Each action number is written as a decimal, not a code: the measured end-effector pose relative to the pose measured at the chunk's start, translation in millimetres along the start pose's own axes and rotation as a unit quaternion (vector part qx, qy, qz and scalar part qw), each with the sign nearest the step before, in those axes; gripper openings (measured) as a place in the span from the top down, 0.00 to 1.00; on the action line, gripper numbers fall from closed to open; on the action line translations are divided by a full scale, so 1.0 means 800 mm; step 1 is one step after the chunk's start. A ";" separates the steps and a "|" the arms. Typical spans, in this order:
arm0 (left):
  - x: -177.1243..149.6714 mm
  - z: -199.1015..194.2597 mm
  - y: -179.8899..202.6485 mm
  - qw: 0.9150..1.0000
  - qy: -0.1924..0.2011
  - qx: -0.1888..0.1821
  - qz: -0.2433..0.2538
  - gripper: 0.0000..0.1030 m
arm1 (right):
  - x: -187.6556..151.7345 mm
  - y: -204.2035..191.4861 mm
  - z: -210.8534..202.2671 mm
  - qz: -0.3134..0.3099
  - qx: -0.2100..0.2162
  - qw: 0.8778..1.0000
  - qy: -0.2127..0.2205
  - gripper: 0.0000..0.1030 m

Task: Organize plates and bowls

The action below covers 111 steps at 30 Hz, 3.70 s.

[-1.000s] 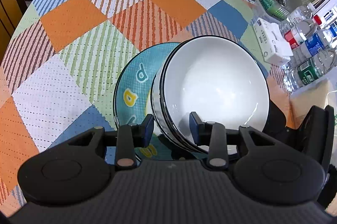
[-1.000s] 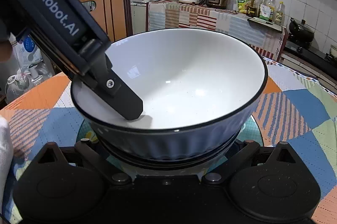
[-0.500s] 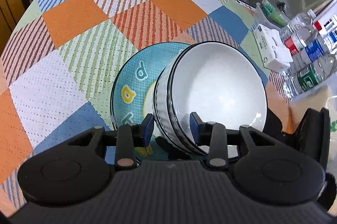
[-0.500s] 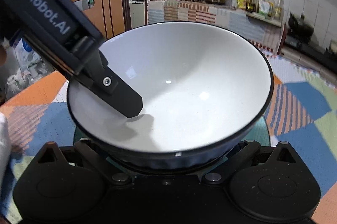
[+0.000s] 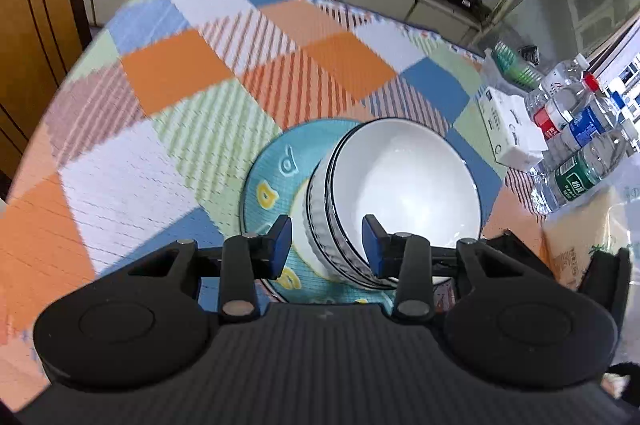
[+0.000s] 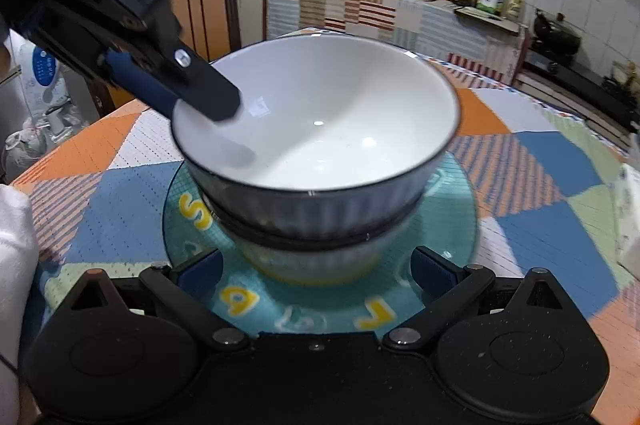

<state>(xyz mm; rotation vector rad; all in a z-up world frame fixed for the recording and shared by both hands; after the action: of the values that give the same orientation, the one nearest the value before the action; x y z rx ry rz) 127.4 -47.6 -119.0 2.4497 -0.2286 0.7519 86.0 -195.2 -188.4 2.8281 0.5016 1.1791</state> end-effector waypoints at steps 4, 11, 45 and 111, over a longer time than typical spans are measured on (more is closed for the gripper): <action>-0.007 -0.033 0.019 0.998 0.024 0.031 0.042 0.60 | -0.002 0.009 -0.028 0.024 -0.003 1.000 -0.003 0.01; -0.013 -0.090 0.045 0.991 0.045 0.076 0.099 0.40 | 0.016 0.029 -0.091 0.057 -0.046 0.997 0.006 0.01; -0.044 -0.197 0.060 0.985 0.015 0.137 0.106 0.02 | 0.076 0.032 -0.256 0.135 -0.172 0.970 -0.106 0.00; -0.074 -0.190 0.060 0.988 0.053 0.108 0.100 0.02 | 0.031 0.024 -0.246 0.128 -0.189 0.970 -0.082 0.00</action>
<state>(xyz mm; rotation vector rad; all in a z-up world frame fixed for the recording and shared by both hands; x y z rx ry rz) -7.1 -2.4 -25.4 2.6054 -0.3752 1.0394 -29.6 -223.4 -28.3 2.6704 -0.0956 0.9364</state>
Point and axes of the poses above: each gripper's, at about its wrist camera, not at the fingertips, and z roughly the way its jaws point, y to its right, x to its top, the point moved 1 cm from there along z, roughly the way its jaws point, and after that the axes turned 12 degrees about -x, right-handed, at the moved point
